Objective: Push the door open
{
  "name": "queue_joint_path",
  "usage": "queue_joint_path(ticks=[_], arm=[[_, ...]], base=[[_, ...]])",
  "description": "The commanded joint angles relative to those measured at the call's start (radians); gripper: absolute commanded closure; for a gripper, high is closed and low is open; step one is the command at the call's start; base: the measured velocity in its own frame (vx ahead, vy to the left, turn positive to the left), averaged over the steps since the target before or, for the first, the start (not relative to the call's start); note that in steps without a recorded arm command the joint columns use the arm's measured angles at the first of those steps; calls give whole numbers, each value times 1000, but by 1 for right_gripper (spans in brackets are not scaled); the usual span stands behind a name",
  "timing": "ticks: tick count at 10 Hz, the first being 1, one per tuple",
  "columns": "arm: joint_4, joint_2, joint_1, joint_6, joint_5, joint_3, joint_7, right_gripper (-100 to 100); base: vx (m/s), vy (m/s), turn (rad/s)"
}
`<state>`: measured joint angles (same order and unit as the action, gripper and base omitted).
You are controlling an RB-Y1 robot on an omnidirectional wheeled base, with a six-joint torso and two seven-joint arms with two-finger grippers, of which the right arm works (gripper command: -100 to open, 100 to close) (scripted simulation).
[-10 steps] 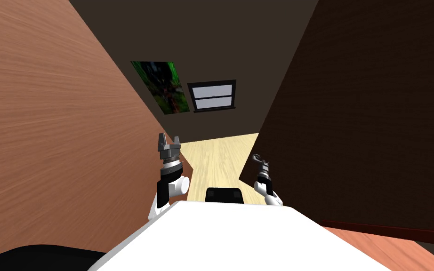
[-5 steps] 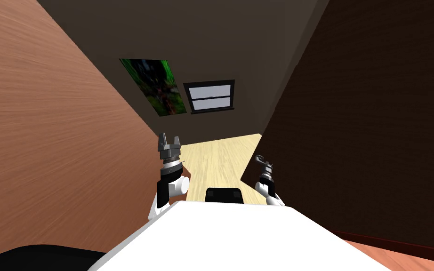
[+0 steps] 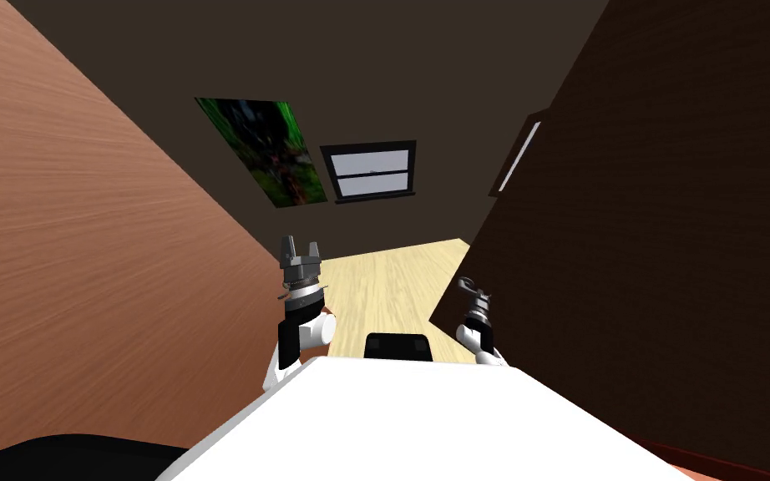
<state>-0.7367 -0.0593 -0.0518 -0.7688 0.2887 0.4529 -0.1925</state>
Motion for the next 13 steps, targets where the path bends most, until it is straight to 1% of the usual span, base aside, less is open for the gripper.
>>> queue_joint_path(ticks=[1, 4, 8, 9, 10, 11, 13], arm=[[9, -9, -13, -12, 11, 19, -7, 100], [6, -7, -11, -15, 32, 53, -21, 100], [4, 5, -10, -18, 53, 87, -36, 100], [5, -1, -1, -17, 52, 88, -34, 100], [4, -9, 1, -19, 65, 109, -42, 100], [3, -9, 1, -20, 68, 113, -45, 100], [2, -12, 2, -22, 82, 135, -55, 100]], base=[[200, -21, -40], [202, -15, -39], [175, -18, -36], [63, -15, -36], [113, -50, -31], [169, -40, -30], [172, -15, -35]])
